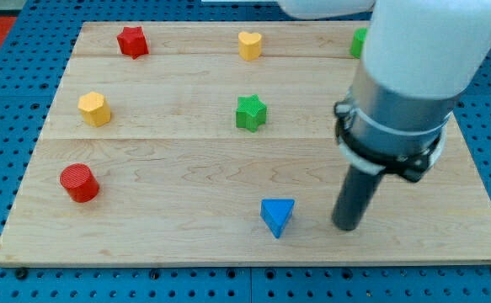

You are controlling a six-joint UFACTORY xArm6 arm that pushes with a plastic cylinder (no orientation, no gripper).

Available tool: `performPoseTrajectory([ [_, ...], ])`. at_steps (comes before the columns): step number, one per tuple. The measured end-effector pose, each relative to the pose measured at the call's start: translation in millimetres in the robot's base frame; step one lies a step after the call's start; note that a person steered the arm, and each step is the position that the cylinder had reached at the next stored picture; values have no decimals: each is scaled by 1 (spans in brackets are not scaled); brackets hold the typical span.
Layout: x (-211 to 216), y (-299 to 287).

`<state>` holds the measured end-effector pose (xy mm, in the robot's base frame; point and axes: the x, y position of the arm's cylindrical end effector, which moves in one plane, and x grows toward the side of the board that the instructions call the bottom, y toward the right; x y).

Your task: Push the red circle to the bottom right

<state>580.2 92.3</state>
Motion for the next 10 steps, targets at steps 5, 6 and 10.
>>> performPoseTrajectory([
  [5, -147, -242],
  [6, -138, -297],
  [10, -58, -312],
])
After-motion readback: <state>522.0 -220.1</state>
